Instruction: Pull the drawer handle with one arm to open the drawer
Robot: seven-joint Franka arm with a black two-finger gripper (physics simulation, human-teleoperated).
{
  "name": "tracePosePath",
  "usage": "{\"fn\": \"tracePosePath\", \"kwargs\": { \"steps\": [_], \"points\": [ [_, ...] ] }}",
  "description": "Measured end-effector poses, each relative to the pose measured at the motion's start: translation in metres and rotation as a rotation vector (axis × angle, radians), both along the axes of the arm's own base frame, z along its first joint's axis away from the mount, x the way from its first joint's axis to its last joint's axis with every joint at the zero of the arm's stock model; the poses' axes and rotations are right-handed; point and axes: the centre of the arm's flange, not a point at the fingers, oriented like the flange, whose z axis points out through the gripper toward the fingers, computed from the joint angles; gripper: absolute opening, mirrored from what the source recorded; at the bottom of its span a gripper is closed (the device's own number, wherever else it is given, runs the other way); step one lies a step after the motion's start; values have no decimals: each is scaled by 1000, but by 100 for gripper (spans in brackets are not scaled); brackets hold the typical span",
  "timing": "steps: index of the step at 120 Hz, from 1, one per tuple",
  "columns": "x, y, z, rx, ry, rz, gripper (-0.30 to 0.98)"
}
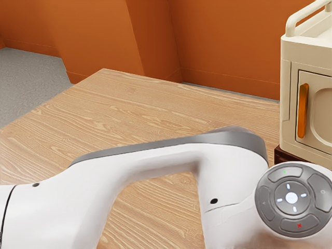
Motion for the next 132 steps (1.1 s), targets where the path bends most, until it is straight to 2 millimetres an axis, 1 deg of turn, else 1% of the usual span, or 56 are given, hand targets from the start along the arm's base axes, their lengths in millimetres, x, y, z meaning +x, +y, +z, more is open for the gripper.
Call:
{"fn": "tracePosePath", "kwargs": {
  "steps": [21,32,48,70,89,100,115,123,132],
  "points": [
    [5,-3,-7,8,3,0,69],
    [8,-4,-6,7,0,1,69],
    [13,0,-5,8,-4,9,70],
    [15,-2,-18,13,15,11,74],
    [15,-4,-22,14,23,12,69],
    [15,-4,-25,13,29,13,69],
    [10,-5,-20,6,29,9,66],
    [8,-6,-20,8,30,6,66],
    [4,-4,-24,20,37,3,69]
  ]
}}
